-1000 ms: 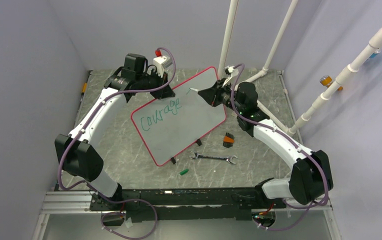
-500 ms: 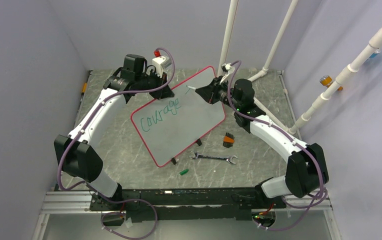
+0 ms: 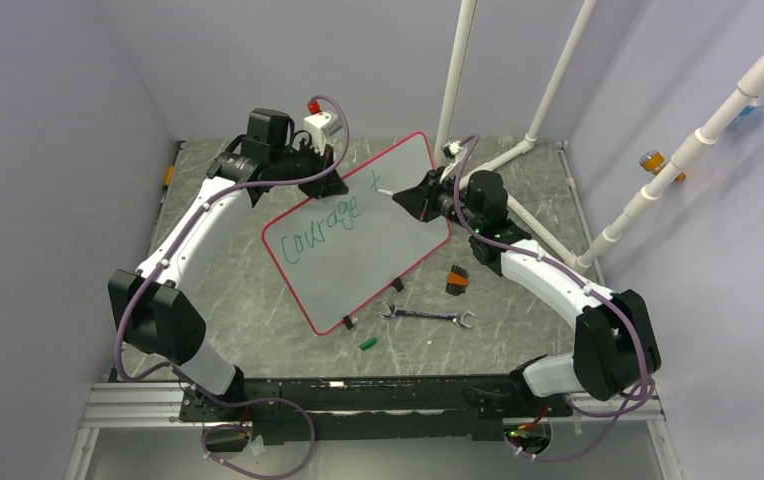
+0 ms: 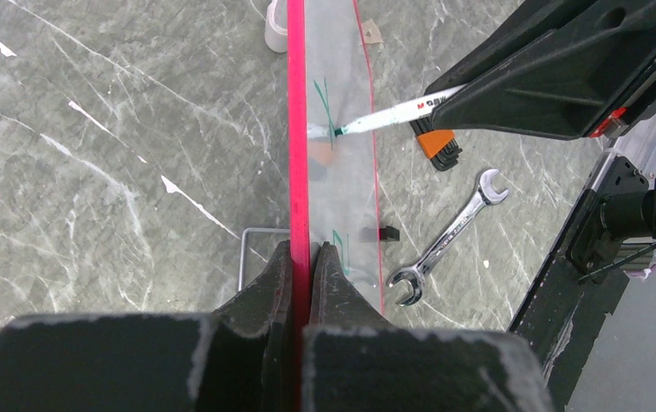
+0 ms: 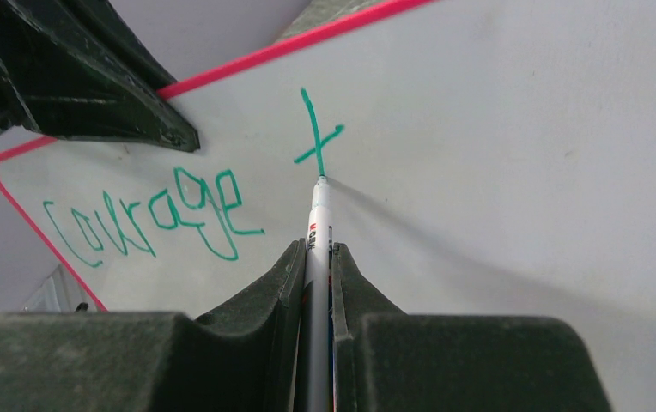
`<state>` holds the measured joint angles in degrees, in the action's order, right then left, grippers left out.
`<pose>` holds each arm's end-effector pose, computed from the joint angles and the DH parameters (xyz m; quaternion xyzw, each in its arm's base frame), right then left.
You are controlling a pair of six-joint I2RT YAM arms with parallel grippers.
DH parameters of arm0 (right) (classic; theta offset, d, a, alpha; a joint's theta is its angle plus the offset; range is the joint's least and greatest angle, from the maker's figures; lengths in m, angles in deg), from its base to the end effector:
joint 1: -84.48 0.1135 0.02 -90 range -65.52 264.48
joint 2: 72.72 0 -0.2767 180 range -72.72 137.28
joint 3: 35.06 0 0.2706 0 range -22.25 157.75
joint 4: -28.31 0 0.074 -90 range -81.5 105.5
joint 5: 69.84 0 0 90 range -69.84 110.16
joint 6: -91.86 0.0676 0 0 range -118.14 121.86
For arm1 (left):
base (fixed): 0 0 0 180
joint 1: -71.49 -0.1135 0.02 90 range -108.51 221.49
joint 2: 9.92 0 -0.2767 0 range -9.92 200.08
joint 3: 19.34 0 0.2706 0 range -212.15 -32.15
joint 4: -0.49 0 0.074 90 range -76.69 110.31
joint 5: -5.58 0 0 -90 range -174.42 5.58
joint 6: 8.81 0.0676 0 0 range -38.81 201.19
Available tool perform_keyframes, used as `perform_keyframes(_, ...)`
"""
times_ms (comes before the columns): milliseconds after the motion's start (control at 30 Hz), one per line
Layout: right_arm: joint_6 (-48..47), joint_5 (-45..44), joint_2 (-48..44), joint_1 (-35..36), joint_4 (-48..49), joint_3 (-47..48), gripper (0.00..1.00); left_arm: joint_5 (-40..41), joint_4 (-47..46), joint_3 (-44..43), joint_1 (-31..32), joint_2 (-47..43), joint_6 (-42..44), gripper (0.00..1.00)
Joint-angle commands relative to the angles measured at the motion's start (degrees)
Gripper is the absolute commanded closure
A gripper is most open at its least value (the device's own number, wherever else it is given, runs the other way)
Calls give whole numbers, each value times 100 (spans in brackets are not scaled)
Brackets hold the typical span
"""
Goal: Write a sentence on the whiteboard
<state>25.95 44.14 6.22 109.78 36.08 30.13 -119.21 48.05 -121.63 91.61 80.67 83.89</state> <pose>0.3181 0.1807 0.3066 -0.1467 0.7253 0.4137 0.5303 0.3556 -0.1713 0.3692 0.3015 0.8060 -0.3289 0.3889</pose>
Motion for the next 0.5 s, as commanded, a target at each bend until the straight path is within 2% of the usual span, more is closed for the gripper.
perform_keyframes(0, -52, -41, -265, -16, 61, -201, 100, 483, 386, 193, 89, -31, 658, 100)
perform_keyframes(467, -319, -381, -323, -24, -262, -92, 100, 487, 402, 211, 97, -146, 644, 100)
